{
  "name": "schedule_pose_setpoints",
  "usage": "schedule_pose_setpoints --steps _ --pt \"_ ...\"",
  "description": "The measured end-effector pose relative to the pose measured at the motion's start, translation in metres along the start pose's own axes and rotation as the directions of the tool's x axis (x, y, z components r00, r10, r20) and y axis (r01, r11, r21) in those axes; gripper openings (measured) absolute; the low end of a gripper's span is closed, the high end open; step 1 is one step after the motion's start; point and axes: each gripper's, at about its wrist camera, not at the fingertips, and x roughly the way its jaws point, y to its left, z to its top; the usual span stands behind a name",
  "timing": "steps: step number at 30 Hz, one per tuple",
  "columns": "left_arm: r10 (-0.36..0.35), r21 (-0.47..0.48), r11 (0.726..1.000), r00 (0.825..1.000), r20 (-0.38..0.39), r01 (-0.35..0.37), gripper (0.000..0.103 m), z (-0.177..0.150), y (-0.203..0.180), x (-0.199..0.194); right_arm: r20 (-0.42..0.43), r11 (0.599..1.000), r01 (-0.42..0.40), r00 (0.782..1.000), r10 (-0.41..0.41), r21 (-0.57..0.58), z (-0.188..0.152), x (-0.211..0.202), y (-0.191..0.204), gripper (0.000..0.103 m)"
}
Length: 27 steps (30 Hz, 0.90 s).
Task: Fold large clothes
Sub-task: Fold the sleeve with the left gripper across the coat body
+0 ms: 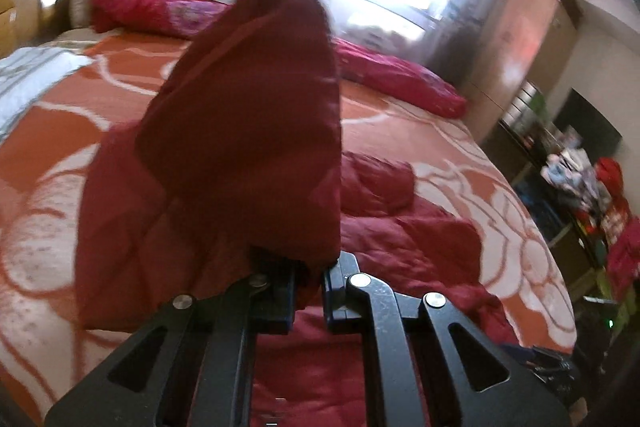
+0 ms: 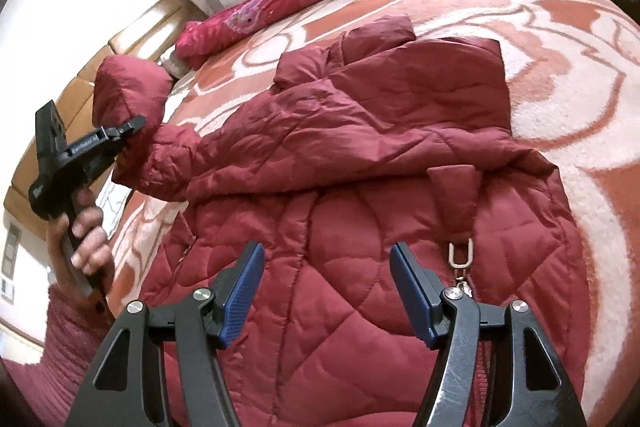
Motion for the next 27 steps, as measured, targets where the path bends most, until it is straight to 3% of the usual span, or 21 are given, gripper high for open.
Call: schedule_pose_setpoints --steps 9,20,23,27 --pt "-0.094 0.093 0.991 0.993 -0.072 0.1 0.007 -0.014 -0.07 0.042 0.023 0.998 -0.016 1.0 0.015 0.058 0.012 -0.003 -0.019 0.067" --pt "-0.081 0.191 0.975 0.984 -0.156 0.11 0.007 -0.046 -0.116 0.09 0.063 0.991 -0.028 0.998 0.02 0.133 0.031 -0.012 -0.049 0.068" --pt "-0.077 0.206 0.972 0.98 -0.181 0.114 0.007 -0.055 -0.123 0.1 0.059 0.986 -0.062 0.997 0.054 0.153 0.042 -0.007 -0.055 0.068" --pt "-0.064 0.249 0.962 0.976 -0.207 0.116 0.007 -0.068 -0.133 0.11 0.058 0.959 -0.178 0.984 0.169 0.219 0.064 0.006 -0.063 0.069"
